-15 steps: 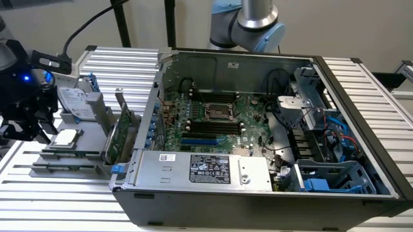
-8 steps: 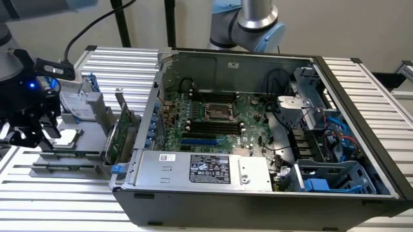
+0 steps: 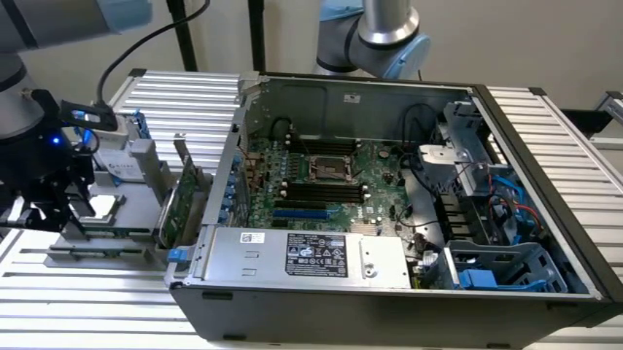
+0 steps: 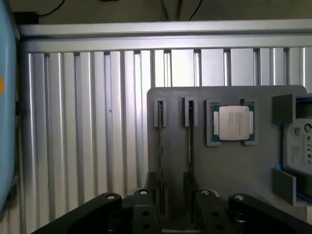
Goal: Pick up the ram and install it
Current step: 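Pick up the ram and move it above insertion slot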
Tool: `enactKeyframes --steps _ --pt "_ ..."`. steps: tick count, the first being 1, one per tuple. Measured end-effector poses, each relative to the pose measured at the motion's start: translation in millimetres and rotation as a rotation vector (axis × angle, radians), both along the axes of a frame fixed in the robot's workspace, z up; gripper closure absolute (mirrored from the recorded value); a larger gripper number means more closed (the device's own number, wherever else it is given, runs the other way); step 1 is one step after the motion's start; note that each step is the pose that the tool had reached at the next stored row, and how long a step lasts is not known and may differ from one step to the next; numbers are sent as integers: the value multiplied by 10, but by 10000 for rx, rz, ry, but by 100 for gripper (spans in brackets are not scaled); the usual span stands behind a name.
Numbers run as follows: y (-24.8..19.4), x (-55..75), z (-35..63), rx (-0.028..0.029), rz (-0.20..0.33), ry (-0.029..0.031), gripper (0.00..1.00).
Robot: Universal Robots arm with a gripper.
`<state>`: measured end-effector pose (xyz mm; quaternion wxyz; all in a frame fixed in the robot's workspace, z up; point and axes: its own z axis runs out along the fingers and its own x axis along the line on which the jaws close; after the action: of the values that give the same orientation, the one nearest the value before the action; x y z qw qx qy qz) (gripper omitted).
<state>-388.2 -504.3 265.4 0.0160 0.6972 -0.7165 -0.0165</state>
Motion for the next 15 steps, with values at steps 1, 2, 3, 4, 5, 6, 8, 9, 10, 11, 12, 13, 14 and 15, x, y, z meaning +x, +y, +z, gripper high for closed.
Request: enactKeyframes --steps 1,2,3,4,5,6,8,9,10,11,12,13,14,15 --pt "-4 0 -17 0 44 1 0" --pt "-8 0 -35 0 80 1 0" --pt "-12 0 -55 -1 116 1 0" --pt "-16 0 -73 0 149 0 0" --pt "-19 0 -91 0 182 0 0" --pt "-22 0 -109 0 213 0 0" --pt "-26 0 -146 -1 269 0 0" --pt "-28 0 -164 0 294 0 0" --pt "-29 0 -181 -1 318 1 0" --pt "-31 0 -200 0 343 0 0" --pt "-33 0 -218 1 370 -1 0" --pt "-35 0 -237 -1 404 0 0" --pt "-36 0 -255 0 438 0 0" --pt "-36 0 -273 0 476 0 0"
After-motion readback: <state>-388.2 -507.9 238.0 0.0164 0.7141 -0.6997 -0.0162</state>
